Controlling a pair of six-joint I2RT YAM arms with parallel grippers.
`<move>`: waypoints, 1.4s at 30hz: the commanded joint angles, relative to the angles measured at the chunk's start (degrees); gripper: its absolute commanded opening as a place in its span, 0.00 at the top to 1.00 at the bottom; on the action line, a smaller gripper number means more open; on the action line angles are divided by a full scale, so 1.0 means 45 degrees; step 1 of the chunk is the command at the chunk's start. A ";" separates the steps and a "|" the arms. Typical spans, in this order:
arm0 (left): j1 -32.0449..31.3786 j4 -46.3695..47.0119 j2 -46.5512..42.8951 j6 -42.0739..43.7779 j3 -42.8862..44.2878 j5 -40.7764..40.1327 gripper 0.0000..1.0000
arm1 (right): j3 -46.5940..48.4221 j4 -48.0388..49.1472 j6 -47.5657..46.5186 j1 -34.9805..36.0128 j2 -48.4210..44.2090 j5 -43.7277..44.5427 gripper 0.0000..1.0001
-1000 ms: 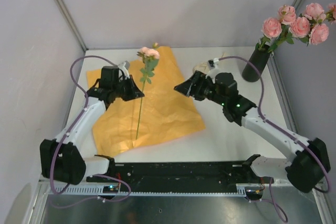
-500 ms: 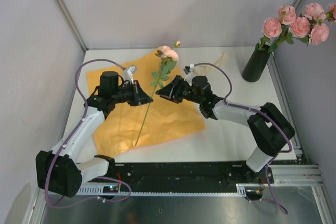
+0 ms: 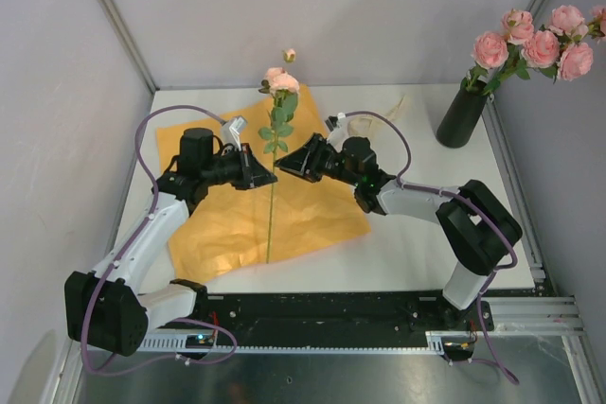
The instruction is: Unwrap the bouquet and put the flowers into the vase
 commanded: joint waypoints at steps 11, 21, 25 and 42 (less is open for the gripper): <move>-0.0346 0.0249 -0.0131 -0.0141 -0.0089 0.0538 1.00 | 0.0725 0.1510 -0.0183 0.0385 0.0064 0.0217 0.51; -0.0340 0.0262 0.0033 -0.0258 -0.0123 0.0437 1.00 | 0.0714 0.1690 -0.0523 0.0417 -0.0015 0.0314 0.51; -0.0328 0.0251 0.0145 -0.0322 -0.0141 0.0501 1.00 | 0.0710 0.1848 -0.0678 0.0435 -0.0070 0.0306 0.57; -0.0327 0.0246 0.0258 -0.0493 -0.0125 0.0844 1.00 | 0.0693 0.1488 -0.1338 0.0572 -0.0423 0.0456 0.90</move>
